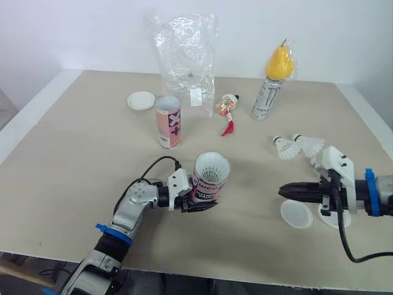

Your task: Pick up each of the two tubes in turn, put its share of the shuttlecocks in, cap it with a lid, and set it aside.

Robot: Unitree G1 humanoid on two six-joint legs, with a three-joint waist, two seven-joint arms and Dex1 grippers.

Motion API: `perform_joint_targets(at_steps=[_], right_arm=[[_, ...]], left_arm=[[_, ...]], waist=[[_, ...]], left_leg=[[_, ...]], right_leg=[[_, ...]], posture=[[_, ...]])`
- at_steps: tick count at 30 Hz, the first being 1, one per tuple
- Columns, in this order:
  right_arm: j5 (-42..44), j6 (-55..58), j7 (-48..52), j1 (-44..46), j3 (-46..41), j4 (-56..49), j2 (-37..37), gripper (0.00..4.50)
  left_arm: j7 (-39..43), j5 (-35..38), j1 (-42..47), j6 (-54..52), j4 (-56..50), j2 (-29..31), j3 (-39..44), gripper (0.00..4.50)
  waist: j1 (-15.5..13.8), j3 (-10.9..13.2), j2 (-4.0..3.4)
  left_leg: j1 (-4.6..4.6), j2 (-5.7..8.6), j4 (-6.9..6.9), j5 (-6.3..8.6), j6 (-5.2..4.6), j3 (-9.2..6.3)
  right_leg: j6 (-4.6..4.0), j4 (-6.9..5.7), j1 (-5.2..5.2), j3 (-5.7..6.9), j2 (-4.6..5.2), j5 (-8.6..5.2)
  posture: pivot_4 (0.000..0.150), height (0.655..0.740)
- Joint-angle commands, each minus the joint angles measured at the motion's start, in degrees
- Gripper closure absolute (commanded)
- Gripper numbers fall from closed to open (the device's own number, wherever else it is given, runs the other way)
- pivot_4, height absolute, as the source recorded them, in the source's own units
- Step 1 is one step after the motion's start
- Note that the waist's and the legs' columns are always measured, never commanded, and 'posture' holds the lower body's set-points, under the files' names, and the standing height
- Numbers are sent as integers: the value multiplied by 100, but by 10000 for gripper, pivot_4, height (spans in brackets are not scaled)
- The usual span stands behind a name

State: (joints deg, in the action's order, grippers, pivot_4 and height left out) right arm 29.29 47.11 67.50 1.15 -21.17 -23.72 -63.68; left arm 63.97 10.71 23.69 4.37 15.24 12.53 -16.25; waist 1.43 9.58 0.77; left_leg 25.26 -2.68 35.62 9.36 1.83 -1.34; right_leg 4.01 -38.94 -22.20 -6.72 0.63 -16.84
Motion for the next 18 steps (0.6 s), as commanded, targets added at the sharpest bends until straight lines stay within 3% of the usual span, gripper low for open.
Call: perform_joint_targets(at_steps=[1, 3, 4, 7, 18], right_arm=[[-382, -449, 95, -334, -130, 366, -273, 23163], [-538, -675, 113, -434, -44, 584, -365, 16372], [-585, -747, 122, -388, 30, 719, -397, 10815], [-699, -930, 172, -185, 282, 1034, -497, 1510], [-1020, -1312, 187, 815, 1371, 1820, -362, 1510]], left_arm=[[230, 154, 8, 111, -68, -79, -123, 15104], [291, 169, -17, 73, -138, -88, -179, 15104], [315, 181, -36, 23, -203, -96, -221, 15104], [308, 223, -54, -103, -309, -138, -261, 15104], [129, 102, -6, -275, -179, -195, -267, 15104]], waist=[[1, 3, 7], [2, 2, 5], [8, 2, 5], [23, 2, 4], [66, 1, 1]], left_leg=[[-2, 0, 0, 0, 0, 0], [-1, 1, 1, 0, 0, 6], [-1, 1, 0, 0, 0, 8], [-3, 0, -2, 0, 0, 7], [-5, 1, -4, 0, 0, 6]], right_leg=[[0, 0, 1, 0, 0, 0], [1, 1, 0, -5, 1, -1], [2, 1, -1, -7, 1, -1], [2, 1, -1, -7, -1, -1], [4, 1, 2, -10, -2, -2]], posture=[[1500, 7400], [1500, 7400], [1500, 7400], [1500, 7400], [1500, 7400]])
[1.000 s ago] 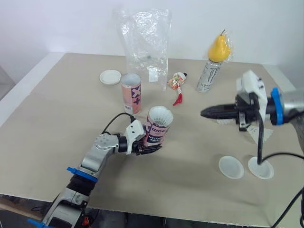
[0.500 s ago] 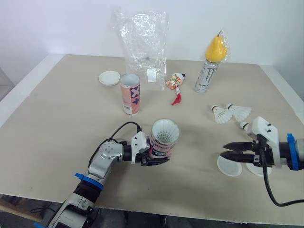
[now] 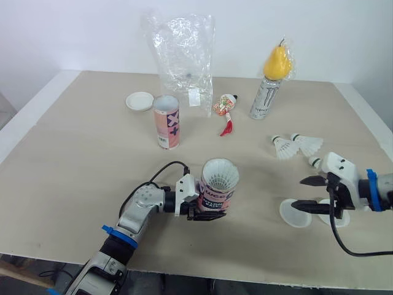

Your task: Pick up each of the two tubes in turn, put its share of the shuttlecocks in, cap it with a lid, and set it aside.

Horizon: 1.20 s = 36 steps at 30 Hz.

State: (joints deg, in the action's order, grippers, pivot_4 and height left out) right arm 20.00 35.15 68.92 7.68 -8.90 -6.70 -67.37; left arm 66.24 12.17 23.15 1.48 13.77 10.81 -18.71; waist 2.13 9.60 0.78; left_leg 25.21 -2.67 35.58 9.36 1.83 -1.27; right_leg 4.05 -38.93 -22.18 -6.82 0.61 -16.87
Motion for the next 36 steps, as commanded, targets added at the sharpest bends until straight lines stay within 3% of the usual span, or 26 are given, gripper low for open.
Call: perform_joint_targets(at_steps=[1, 11, 14, 22, 30, 36], right_arm=[[-109, -148, 75, 172, 205, 163, 6, 1510], [-393, -576, 267, 348, 742, 650, 65, 1510], [-527, -935, 302, 483, 842, 905, 145, 10467], [-581, -1074, 516, 500, 923, 1052, 181, 43136], [-548, -1162, 625, 400, 790, 920, 141, 44313], [538, -571, 946, 793, 110, -129, 41, 44313]], left_arm=[[-133, -60, 67, 15, -25, -36, -22, 15104], [-239, -158, 135, 49, 2, -21, -61, 15104], [-251, -157, 141, 48, 13, -13, -75, 15104], [-311, -139, 137, -28, -19, -44, -61, 15104], [-317, -159, 122, -21, -13, -8, -89, 15104], [-272, -171, 204, -26, 136, 54, -60, 15104]], waist=[[-4, 0, 0], [2, -1, -1], [10, -1, -2], [16, -1, -1], [19, -1, -2], [34, 0, -20]], left_leg=[[0, 1, 0, 0, 0, -1], [-3, 1, 2, 0, 0, 0], [-4, 0, 3, 0, 0, 1], [-8, 1, 4, 0, 0, -1], [-14, 1, 8, 0, 0, -2], [-14, 1, 8, 0, 0, -2]], right_leg=[[1, 0, 1, 0, 0, -1], [2, -1, 3, 0, 0, 1], [2, 0, 5, -1, 0, 1], [3, -1, 11, 0, 0, 1], [4, 0, 19, 1, 0, 2], [6, -1, 19, -1, 0, 3]], posture=[[1500, 7400], [1500, 7400], [1500, 7400], [1500, 7400], [1500, 7400], [1500, 7400]])
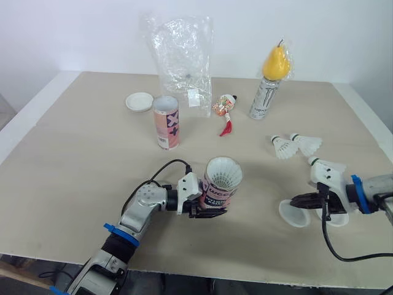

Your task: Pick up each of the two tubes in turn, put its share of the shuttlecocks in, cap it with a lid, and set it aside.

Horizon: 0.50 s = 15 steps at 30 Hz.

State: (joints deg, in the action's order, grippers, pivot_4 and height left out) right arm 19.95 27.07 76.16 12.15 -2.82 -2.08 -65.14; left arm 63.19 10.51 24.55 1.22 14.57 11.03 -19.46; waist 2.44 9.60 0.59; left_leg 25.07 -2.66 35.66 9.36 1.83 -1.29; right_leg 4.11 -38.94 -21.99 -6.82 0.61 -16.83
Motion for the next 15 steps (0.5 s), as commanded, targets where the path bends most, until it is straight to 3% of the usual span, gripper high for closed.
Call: perform_joint_targets(at_steps=[1, 7, 15], right_arm=[[688, 321, 278, 503, -563, -766, -253, 44313], [1192, 756, 330, 2218, -279, -1370, -273, 44313], [1080, 1035, 327, 4202, 789, -1384, 570, 44313]], left_arm=[[50, -7, 71, -8, 80, 46, 10, 15104], [223, 76, 149, -313, 200, 58, -32, 15104], [281, -12, 211, -234, 299, -5, -120, 15104]], waist=[[8, 2, -4], [19, 3, -13], [1, 2, -16]], left_leg=[[-1, 0, 1, 0, 0, -2], [-2, -2, -1, 0, 0, -4], [5, -2, -10, 0, 0, 3]], right_leg=[[0, 0, 1, 1, -1, 1], [-4, 0, 0, 5, -1, 1], [-9, 0, -17, 0, 0, -3]], posture=[[1500, 7400], [1500, 7400], [1500, 7400]])
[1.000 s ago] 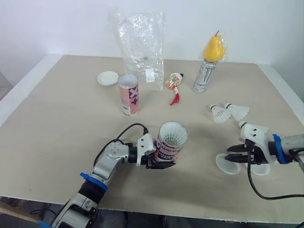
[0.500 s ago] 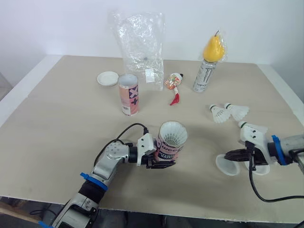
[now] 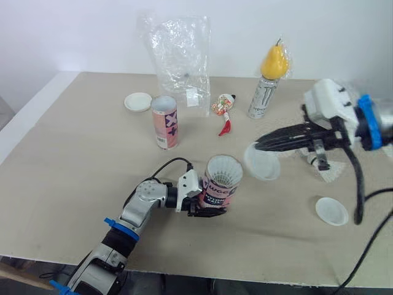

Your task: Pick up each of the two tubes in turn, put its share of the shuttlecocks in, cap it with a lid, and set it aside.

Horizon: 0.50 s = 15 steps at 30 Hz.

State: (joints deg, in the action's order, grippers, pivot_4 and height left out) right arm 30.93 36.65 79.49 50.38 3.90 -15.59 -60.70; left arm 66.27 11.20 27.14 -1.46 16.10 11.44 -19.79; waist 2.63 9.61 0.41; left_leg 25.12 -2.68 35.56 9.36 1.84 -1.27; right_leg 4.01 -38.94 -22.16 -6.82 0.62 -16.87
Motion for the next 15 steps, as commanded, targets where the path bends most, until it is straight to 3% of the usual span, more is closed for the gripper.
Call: perform_joint_targets(at_steps=[1, 15], right_arm=[[-67, 69, -4, 502, 241, -6, 247, 44313], [-694, -492, 461, 929, 989, 407, 894, 44313]], left_arm=[[-45, -96, -35, 56, 170, -65, -87, 15104], [-217, -175, -100, 58, 151, -69, -27, 15104]], waist=[[-29, 2, 4], [-38, 1, 3]], left_leg=[[3, 0, -1, 0, 0, -6], [6, 0, 2, 0, 0, -6]], right_leg=[[-1, 0, 1, 7, 0, -1], [-3, -3, -1, 8, 1, 0]], posture=[[1500, 7400], [1500, 7400]])
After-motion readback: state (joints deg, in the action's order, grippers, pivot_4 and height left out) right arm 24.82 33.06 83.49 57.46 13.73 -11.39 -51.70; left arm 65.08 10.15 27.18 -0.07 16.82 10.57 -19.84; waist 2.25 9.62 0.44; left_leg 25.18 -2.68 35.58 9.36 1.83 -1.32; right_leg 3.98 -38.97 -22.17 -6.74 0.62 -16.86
